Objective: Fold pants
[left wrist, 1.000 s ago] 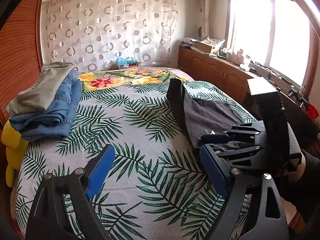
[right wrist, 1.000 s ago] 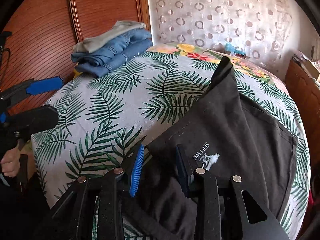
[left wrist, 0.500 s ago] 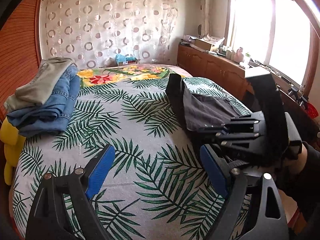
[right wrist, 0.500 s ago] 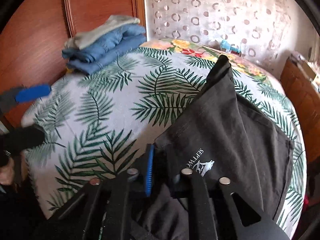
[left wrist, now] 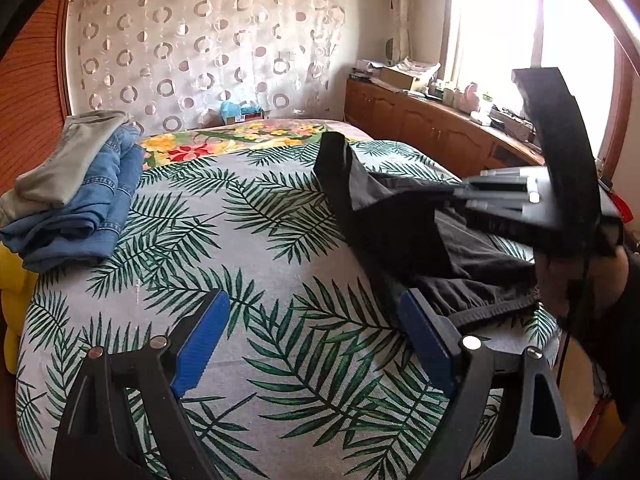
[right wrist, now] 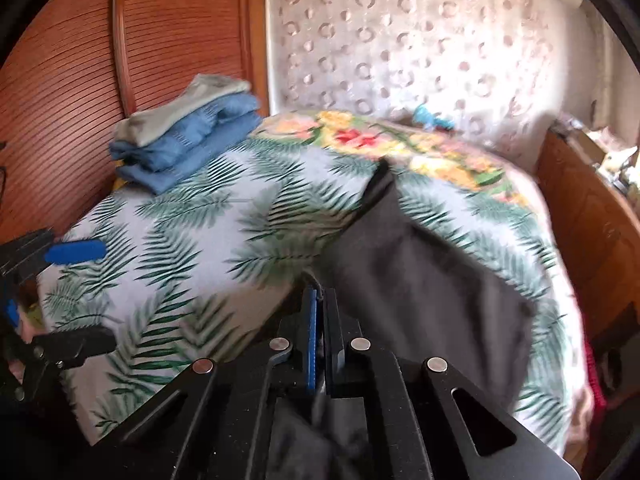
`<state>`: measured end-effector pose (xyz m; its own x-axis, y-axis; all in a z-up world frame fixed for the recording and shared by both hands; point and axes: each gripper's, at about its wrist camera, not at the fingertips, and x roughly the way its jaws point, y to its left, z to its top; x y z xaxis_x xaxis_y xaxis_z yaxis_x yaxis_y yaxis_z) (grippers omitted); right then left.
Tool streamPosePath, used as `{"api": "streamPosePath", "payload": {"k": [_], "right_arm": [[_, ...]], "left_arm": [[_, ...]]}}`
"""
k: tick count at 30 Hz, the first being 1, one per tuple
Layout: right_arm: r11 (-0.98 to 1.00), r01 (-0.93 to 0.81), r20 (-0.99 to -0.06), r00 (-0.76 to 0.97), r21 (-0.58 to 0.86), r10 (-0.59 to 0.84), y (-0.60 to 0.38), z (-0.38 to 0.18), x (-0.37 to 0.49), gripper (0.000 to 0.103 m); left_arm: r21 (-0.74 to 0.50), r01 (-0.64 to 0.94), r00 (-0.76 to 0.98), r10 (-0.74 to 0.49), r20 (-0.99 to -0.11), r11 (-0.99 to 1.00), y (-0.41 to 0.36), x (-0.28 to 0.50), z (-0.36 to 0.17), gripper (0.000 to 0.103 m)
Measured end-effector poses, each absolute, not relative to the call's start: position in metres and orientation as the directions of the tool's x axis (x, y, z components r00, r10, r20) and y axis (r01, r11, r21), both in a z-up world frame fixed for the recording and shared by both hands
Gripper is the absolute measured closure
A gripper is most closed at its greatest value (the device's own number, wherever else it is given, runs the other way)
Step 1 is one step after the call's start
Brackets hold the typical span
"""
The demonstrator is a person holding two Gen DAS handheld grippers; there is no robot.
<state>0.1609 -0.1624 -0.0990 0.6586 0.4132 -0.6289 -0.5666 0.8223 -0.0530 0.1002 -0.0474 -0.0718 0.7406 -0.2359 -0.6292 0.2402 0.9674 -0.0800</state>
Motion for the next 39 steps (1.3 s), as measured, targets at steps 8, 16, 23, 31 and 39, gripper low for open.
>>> {"api": "streamPosePath", "payload": {"k": [8, 16, 23, 31, 39], "right_arm": [[0.873, -0.445, -0.601, 0.759, -0.197, 0.251, -0.192, -0.084, 0.19, 0.101], [0.914, -0.303, -0.59, 0.802, -0.269, 0.092, -0.201, -0.098, 0.217, 0.101], [0.926, -0.251, -0.622, 0.783, -0.281, 0.023, -0.194, -0.116, 0.252, 0.101], [0.96, -0.229, -0.66, 0.748, -0.161, 0.068, -0.207, -0.116, 0.262, 0.101], [0.962, -0.261, -0.64, 0.752, -0.073, 0.156, -0.238, -0.106, 0.225, 0.073]], "left_arm": [[-0.08, 0.251, 0.734, -0.244, -0.633, 0.965, -0.054, 0.1, -0.073, 0.015], [-0.078, 0.253, 0.735, -0.244, -0.632, 0.964, -0.055, 0.098, -0.072, 0.015], [-0.077, 0.252, 0.734, -0.242, -0.635, 0.965, -0.055, 0.098, -0.074, 0.015], [-0.08, 0.254, 0.729, -0.246, -0.639, 0.964, -0.056, 0.097, -0.078, 0.015], [-0.079, 0.266, 0.723, -0.253, -0.642, 0.961, -0.063, 0.096, -0.079, 0.015]]}}
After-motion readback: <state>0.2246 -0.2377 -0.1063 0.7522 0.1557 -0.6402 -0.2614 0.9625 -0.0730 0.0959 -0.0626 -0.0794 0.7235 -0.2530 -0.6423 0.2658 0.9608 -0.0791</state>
